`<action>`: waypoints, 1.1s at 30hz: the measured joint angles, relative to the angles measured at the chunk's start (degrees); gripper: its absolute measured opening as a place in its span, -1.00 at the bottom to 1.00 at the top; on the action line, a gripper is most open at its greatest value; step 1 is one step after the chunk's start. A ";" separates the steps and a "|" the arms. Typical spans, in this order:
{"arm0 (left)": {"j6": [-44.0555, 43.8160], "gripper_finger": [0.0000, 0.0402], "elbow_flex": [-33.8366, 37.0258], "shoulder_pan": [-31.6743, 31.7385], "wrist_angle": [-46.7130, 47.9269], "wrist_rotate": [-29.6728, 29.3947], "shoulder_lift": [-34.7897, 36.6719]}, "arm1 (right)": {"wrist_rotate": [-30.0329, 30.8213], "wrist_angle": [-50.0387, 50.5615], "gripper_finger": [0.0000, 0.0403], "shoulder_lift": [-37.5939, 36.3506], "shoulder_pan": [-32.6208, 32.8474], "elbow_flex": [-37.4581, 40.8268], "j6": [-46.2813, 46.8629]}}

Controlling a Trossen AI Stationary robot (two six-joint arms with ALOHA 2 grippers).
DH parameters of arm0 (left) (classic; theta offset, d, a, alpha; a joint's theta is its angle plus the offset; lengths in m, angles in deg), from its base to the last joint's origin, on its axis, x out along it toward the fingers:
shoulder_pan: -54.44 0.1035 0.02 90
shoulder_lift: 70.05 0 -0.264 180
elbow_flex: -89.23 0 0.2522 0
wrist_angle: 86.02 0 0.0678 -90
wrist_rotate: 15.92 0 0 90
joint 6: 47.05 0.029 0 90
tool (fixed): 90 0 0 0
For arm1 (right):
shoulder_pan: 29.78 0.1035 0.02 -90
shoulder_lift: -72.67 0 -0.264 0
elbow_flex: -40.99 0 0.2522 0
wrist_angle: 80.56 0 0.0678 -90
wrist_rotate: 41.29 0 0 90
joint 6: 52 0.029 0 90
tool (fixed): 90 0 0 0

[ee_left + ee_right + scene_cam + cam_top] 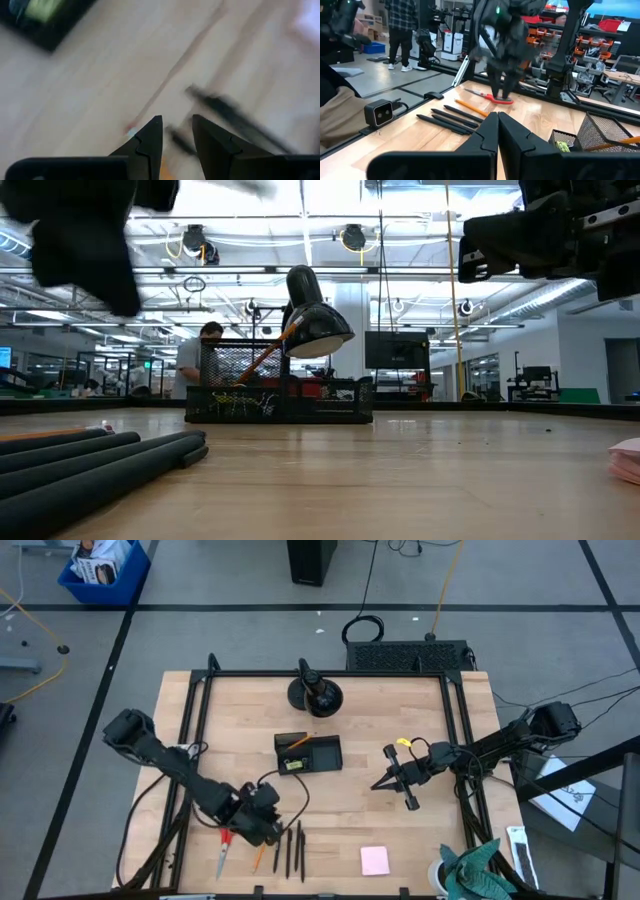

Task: Pick and place office supplies into organizer
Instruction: Put the orange pencil into the black desk organizer

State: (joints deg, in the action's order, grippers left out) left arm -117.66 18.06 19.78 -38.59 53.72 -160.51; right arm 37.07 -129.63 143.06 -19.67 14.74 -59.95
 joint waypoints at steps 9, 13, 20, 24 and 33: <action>-3.53 -0.45 -0.14 2.62 3.79 9.87 -4.17 | 0.03 -0.02 -1.00 0.00 0.00 0.00 -0.07; -3.60 -0.45 -0.15 3.64 3.69 11.24 -4.24 | 0.04 0.07 -1.00 0.00 0.00 0.00 -0.13; -2.47 -0.45 -0.13 4.91 3.07 13.08 -6.64 | 0.04 0.29 -1.00 0.00 0.00 0.00 -0.17; -2.61 -0.45 -0.13 4.89 1.71 14.73 -8.37 | 0.04 0.52 -1.00 0.00 0.00 0.00 -0.17; -2.78 -0.45 -0.44 4.38 -0.92 16.25 -13.41 | 0.04 0.51 -1.00 0.00 0.00 0.00 -0.17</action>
State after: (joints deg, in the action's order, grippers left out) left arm -120.45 17.63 24.16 -39.52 69.96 -173.91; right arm 37.11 -129.12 143.06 -19.67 14.74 -60.12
